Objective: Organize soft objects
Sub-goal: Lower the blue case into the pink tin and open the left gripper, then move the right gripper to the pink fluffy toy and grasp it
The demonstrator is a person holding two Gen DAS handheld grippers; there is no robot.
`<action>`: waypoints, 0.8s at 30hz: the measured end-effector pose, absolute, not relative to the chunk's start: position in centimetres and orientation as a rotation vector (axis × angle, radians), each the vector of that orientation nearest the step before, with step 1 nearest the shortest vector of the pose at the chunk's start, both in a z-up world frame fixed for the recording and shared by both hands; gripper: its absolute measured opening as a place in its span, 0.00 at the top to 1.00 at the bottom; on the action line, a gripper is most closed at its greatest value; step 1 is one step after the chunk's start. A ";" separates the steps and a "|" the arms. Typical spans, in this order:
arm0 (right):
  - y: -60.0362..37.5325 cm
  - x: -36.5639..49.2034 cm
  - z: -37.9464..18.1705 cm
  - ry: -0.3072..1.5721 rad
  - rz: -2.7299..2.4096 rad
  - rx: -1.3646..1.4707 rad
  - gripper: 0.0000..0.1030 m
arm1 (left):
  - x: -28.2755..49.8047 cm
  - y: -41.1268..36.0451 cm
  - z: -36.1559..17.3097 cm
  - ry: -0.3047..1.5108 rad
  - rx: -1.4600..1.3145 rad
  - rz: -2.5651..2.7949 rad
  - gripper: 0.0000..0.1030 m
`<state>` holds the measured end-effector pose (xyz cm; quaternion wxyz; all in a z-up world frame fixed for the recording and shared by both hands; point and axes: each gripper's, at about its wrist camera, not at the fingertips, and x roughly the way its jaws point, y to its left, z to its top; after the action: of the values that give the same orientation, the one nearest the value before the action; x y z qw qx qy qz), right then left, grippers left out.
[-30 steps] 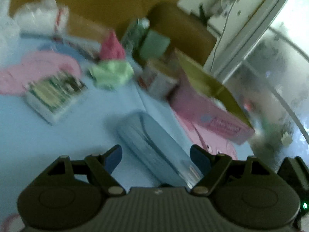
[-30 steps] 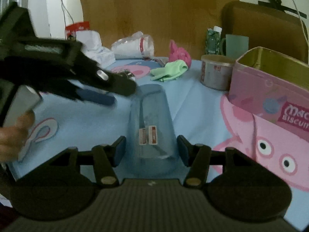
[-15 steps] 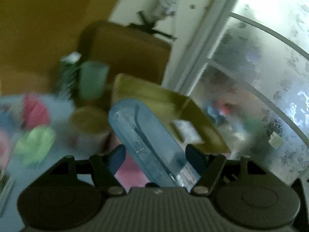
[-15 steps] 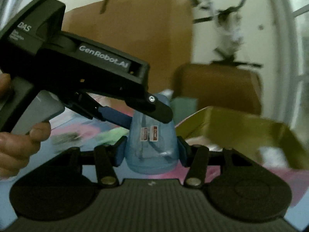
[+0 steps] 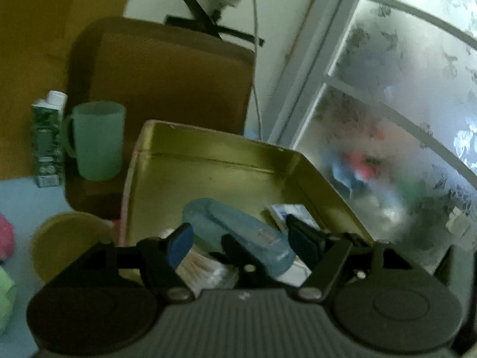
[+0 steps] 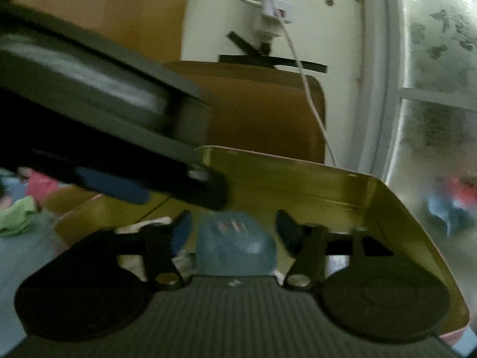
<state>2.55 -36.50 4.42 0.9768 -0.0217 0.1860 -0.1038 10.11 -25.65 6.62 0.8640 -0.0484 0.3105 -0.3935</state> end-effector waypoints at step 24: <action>-21.7 1.8 6.8 0.383 0.271 0.034 0.41 | 5.0 2.6 1.9 0.625 -0.109 -0.228 0.25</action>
<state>1.75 -21.72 6.85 0.9725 0.0170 0.1897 0.1342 4.98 2.61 1.94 0.9437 -0.0535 0.3065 -0.1120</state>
